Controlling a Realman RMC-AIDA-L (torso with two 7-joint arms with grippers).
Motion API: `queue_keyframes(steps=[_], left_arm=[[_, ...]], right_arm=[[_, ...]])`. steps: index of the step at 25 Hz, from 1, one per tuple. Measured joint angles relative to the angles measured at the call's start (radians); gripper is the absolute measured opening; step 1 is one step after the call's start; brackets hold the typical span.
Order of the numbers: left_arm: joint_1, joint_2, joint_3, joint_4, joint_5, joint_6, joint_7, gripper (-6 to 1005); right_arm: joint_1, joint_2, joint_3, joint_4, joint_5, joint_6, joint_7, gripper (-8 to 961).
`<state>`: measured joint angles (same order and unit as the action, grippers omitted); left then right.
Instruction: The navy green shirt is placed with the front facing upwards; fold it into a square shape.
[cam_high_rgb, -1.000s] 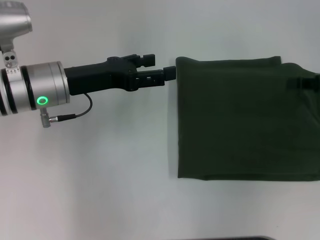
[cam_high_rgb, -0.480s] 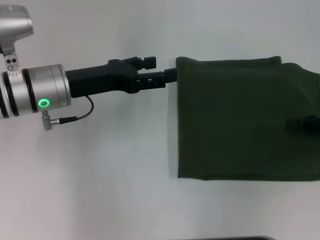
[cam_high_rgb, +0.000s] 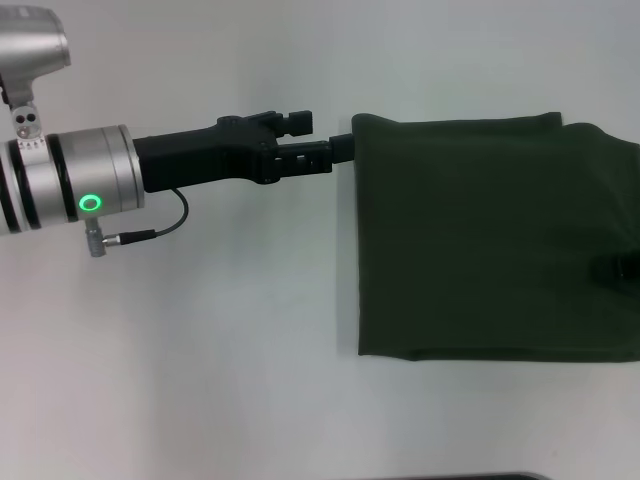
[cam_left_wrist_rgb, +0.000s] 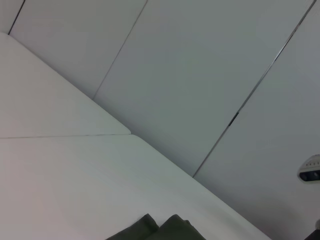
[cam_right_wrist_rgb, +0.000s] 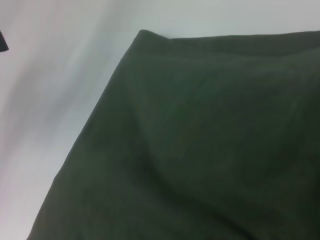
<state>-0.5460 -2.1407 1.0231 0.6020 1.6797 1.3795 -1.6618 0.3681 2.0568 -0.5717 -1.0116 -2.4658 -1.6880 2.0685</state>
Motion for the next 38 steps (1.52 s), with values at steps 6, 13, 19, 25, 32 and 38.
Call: queue_keyframes(steps=[6,13,19,25,32,38], left_arm=[[0.002,-0.001,0.0,-0.001,0.0,-0.001,0.001,914],[0.008,-0.001,0.0,-0.001,0.0,0.0,0.0,914],[0.009,-0.001,0.0,-0.001,0.0,0.001,-0.002,913],[0.006,-0.001,0.0,-0.005,0.0,0.0,-0.001,913],[0.003,-0.001,0.0,-0.01,0.0,-0.002,0.0,914],[0.002,-0.001,0.0,-0.01,0.0,-0.002,0.0,913]], right_arm=[[0.002,-0.003,0.029,-0.006,0.04,-0.057,-0.032,9],[0.006,-0.023,0.098,-0.001,0.103,-0.121,-0.062,10],[0.015,-0.009,0.083,0.032,0.055,-0.036,-0.062,10],[0.019,-0.006,0.042,0.079,0.038,0.024,-0.056,9],[0.023,-0.007,0.048,0.099,-0.003,0.079,-0.045,10],[0.013,-0.013,0.067,0.085,0.05,0.054,-0.063,10]])
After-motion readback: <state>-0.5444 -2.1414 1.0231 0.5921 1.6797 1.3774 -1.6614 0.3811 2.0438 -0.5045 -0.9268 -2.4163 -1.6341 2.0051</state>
